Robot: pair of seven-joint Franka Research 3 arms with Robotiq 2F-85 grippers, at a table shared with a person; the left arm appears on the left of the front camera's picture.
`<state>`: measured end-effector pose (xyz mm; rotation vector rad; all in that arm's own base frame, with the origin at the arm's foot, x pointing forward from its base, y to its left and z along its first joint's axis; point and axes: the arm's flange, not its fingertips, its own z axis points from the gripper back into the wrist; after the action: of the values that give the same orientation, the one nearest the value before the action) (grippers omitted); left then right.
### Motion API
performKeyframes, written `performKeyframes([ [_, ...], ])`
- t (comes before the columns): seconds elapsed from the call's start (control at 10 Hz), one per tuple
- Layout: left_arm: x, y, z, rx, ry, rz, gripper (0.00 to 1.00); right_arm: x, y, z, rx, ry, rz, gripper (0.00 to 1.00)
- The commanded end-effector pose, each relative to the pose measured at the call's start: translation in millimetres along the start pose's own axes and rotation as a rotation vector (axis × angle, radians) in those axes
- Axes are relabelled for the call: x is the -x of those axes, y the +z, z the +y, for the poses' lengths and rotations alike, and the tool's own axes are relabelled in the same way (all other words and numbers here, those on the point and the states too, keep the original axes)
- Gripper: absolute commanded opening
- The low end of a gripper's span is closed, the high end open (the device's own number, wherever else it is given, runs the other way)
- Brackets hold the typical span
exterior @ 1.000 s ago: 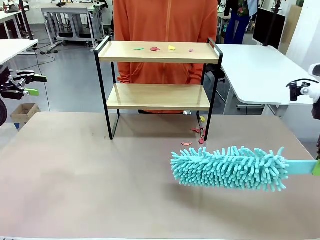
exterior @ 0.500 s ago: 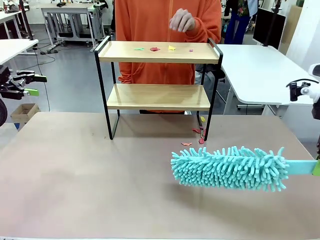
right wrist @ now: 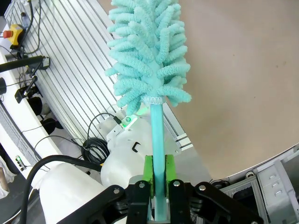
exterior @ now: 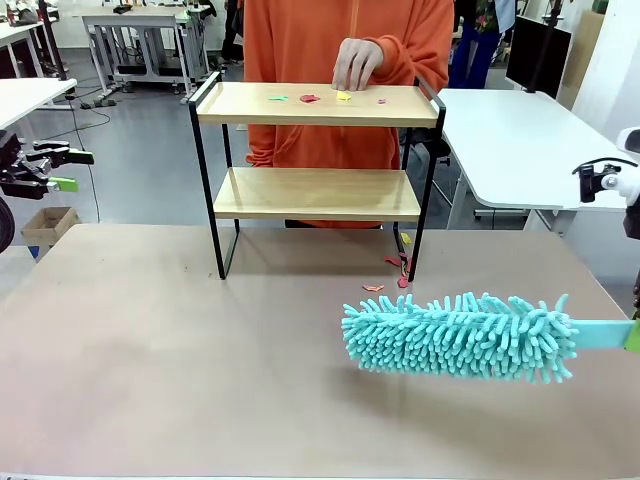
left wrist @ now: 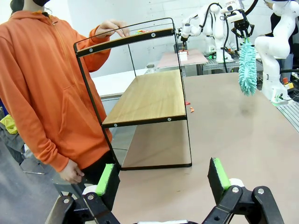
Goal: Clean the shelf.
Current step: Clean the specific section of the Shelf indicated by the human with the Duster.
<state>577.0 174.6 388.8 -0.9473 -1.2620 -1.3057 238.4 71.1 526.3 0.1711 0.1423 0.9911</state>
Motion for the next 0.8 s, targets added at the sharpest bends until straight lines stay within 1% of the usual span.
performKeyframes([
  [0.0, -3.3, 0.8, -2.0, -0.001, -0.004, -0.004, 1.00, -5.5, 4.1, 2.8, -0.005, -0.017, -0.013, 0.13],
  [0.7, -3.3, 0.8, -2.0, -0.001, -0.004, -0.004, 1.00, -5.5, 4.1, 2.8, -0.005, -0.017, -0.013, 0.13],
])
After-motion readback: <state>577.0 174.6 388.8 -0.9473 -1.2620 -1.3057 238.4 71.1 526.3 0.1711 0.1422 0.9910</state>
